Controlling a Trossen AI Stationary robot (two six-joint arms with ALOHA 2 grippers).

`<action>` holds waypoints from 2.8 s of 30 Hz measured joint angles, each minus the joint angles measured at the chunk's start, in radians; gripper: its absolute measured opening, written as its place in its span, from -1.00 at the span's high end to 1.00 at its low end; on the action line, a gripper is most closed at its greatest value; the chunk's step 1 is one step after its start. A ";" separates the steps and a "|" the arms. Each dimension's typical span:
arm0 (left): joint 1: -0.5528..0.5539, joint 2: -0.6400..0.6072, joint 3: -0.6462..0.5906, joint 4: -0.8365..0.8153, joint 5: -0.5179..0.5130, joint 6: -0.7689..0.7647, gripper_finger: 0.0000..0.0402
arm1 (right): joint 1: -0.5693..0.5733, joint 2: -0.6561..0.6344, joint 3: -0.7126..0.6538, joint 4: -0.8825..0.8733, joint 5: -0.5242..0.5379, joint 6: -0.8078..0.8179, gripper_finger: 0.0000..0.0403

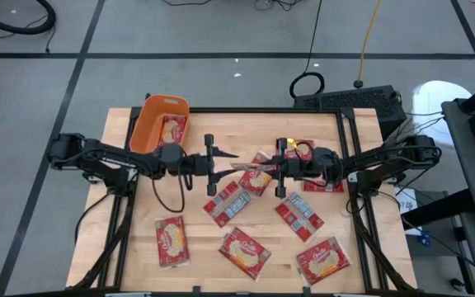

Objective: Sort popcorn bags into baskets
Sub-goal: Put the red popcorn bag into the orange bin

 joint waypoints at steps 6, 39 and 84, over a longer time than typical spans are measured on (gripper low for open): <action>0.000 0.001 -0.002 -0.013 0.040 0.087 0.55 | -0.003 0.000 0.000 0.000 0.001 -0.008 0.97; 0.140 -0.330 -0.002 -0.298 0.096 0.701 0.80 | -0.006 -0.268 -0.002 -0.553 0.239 0.213 -0.25; 0.289 -0.509 0.017 -0.678 0.410 1.104 0.75 | -0.072 0.199 0.178 0.160 0.061 1.160 -0.31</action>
